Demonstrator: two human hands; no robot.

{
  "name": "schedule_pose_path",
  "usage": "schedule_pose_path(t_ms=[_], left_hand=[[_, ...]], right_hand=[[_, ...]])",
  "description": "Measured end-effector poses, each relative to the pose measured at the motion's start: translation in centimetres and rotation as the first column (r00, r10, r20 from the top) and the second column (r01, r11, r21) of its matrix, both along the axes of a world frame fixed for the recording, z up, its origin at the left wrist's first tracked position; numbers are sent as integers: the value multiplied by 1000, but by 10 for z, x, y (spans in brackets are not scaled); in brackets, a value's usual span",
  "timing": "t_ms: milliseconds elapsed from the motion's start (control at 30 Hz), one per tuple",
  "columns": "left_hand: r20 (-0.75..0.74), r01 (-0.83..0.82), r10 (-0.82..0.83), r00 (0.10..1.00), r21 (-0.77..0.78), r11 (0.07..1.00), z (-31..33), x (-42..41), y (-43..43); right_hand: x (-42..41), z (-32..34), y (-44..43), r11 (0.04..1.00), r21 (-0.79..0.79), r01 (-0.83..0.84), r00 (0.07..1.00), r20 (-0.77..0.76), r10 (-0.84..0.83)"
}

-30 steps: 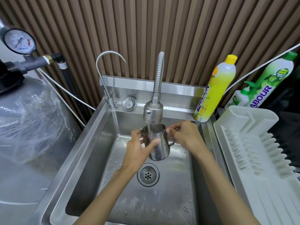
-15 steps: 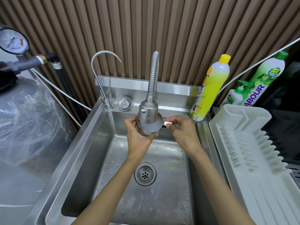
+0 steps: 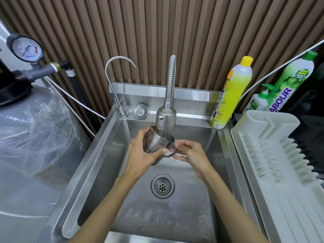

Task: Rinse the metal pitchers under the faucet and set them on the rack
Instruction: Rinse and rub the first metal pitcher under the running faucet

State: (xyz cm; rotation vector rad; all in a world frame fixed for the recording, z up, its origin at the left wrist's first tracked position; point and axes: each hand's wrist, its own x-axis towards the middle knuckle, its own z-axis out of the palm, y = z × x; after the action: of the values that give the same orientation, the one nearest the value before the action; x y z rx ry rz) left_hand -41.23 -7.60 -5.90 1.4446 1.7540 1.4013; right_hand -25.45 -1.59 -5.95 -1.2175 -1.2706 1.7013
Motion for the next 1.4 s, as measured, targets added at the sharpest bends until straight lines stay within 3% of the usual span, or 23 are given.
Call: schedule_pose_path(t_ms=[100,200,267,333,433,567,733,800,900,967,1067,1200,1400], left_hand=[[83,-20,27,996,-85,996,-9,9,-9],[220,-15,59,974,-197,980,-20,23,-12],[452,24,85,888,-229,973,-23,33,-13],[664,81,71,745,-195,978,-24,42,-10],[777,67,31,629,-94,993,-27,52,0],[741,-62,20,671,29,998,-25,63,12],[613,-122,17,790,130,984,-23,57,21],[491,-127,31,871,164,978,-20,47,21],[279,-66,0,960,226,972,-14,29,20],[153,-7,-26,988,212,977,-9,16,18],[10,64,-67,998,185,981,-5,2,15],[-149,35,-19,989,107,994,1,-4,10],[-25,-65,64,998,-11,998,-9,13,4]], right_hand=[[4,8,-6,998,69,8,983,181,-20],[8,23,-6,974,221,-42,891,450,-64],[10,33,-6,939,325,-112,801,589,-108],[10,43,-8,896,406,-183,723,673,-157],[10,49,-11,842,501,-198,686,685,-246],[16,52,-7,796,576,-185,725,627,-285],[19,46,7,827,538,-160,844,510,-168],[19,37,11,896,433,-94,926,369,-81],[14,16,11,985,171,25,999,36,-31],[6,2,8,999,19,30,980,-195,-26],[-5,-14,2,995,-100,27,926,-372,-63],[-5,-20,-1,994,-101,50,942,-326,-80],[12,8,1,993,120,2,999,44,-7]])
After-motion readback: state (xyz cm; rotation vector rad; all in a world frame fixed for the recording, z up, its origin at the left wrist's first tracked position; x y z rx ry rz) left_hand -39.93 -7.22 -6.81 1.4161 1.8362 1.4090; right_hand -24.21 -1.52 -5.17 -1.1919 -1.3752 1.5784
